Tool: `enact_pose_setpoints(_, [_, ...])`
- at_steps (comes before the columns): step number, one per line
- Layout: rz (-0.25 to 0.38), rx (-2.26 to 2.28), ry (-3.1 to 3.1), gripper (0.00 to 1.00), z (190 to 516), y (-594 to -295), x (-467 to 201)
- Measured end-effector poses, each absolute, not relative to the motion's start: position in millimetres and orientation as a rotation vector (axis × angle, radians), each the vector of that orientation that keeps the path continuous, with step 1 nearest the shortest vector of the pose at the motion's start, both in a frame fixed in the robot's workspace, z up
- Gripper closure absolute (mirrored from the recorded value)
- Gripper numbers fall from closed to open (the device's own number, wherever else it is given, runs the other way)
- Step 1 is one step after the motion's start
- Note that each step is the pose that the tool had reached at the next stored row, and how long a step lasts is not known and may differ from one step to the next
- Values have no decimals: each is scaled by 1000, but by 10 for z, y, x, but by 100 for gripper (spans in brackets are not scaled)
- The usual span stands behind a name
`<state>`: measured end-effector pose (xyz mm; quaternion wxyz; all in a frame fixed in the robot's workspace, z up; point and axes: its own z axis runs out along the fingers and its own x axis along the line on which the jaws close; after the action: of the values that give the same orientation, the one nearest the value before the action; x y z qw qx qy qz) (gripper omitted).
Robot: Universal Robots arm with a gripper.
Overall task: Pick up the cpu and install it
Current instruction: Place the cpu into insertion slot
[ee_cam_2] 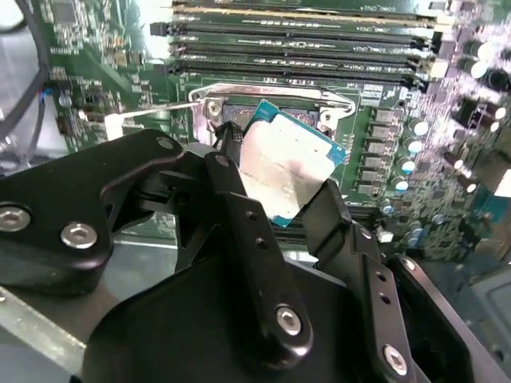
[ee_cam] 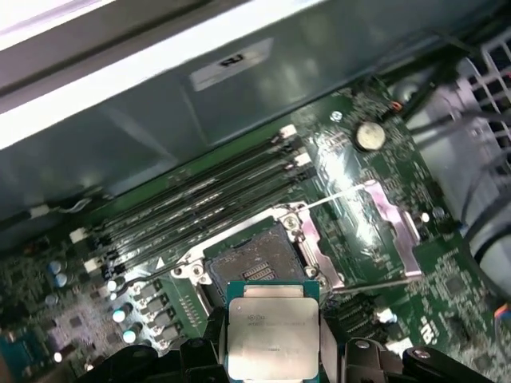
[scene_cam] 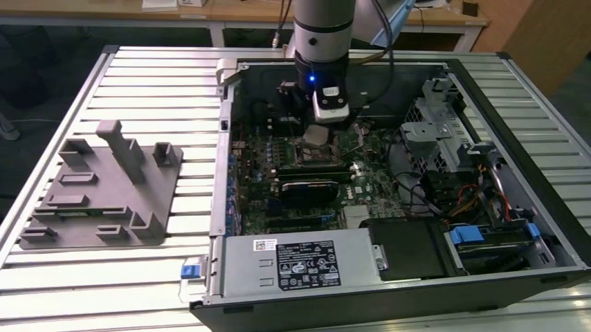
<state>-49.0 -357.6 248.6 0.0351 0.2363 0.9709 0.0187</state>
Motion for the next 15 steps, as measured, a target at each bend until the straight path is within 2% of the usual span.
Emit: enact_pose_setpoints(15, [42, 1123, 2854, 45, 2484, -3576, -490])
